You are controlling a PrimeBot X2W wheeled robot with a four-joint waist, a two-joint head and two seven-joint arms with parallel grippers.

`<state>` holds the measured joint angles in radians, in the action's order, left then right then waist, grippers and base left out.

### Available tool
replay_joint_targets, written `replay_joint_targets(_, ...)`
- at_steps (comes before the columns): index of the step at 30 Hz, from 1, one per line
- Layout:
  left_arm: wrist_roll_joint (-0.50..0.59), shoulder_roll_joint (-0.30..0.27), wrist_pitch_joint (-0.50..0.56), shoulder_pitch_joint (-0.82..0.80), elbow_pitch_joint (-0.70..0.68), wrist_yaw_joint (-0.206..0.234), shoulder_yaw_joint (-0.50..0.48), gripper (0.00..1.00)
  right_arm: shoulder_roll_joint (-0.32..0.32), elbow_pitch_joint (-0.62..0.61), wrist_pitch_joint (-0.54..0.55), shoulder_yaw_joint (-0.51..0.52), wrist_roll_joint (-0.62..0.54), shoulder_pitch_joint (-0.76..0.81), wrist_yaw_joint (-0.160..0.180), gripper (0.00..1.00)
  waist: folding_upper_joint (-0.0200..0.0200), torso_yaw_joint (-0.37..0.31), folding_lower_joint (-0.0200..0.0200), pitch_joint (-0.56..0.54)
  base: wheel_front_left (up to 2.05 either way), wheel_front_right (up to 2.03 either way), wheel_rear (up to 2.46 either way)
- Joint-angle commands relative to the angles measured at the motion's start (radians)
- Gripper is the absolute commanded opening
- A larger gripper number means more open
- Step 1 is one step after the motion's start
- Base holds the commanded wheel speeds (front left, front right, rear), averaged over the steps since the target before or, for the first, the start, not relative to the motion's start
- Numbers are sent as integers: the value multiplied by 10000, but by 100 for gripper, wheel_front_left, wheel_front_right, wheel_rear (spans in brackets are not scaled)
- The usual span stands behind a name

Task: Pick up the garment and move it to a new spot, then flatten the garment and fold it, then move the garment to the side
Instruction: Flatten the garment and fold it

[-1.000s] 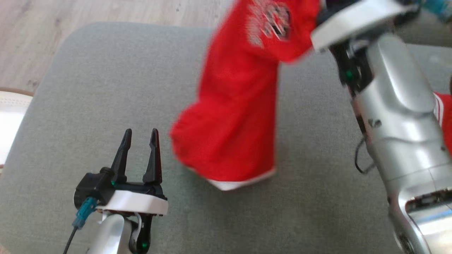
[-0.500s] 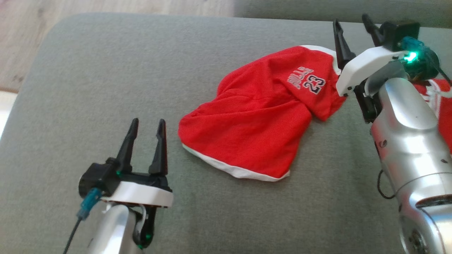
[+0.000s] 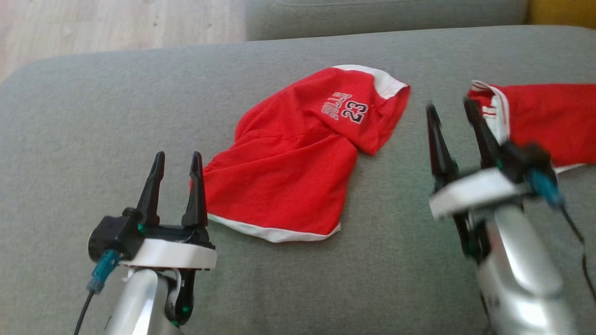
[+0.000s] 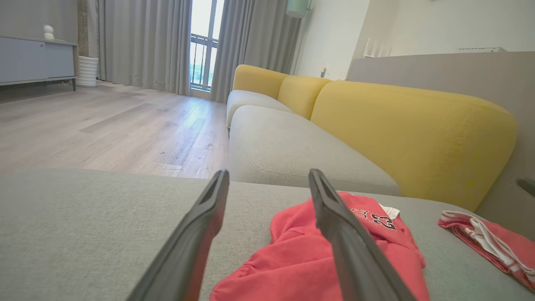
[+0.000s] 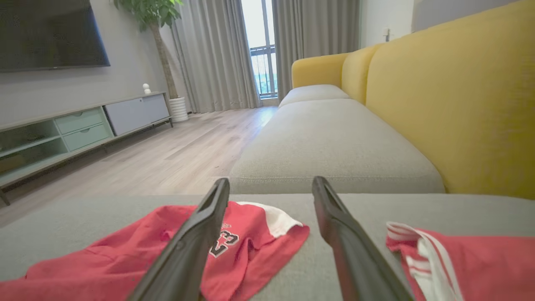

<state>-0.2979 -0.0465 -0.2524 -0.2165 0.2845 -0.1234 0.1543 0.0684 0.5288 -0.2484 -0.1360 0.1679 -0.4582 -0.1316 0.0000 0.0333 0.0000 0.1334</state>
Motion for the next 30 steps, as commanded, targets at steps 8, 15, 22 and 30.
replay_joint_targets(8,165,-55,-93,147,-315,-34,-325,100,-180,-2383,-119,33,564,2722,9,100,0,-231,0,-190,0,0,0)
replay_joint_targets(15,182,-46,-93,103,-282,-50,-262,100,-180,-2894,107,-54,672,3181,9,100,0,-77,0,-129,0,0,0)
replay_joint_targets(22,186,-43,-93,87,-232,-58,-179,100,-181,-2925,805,-414,480,3236,9,100,0,165,0,-57,0,0,0)
replay_joint_targets(30,112,-40,-93,-17,-67,-65,-37,100,-181,-2185,2283,-1762,594,3140,9,100,0,600,0,50,0,0,0)
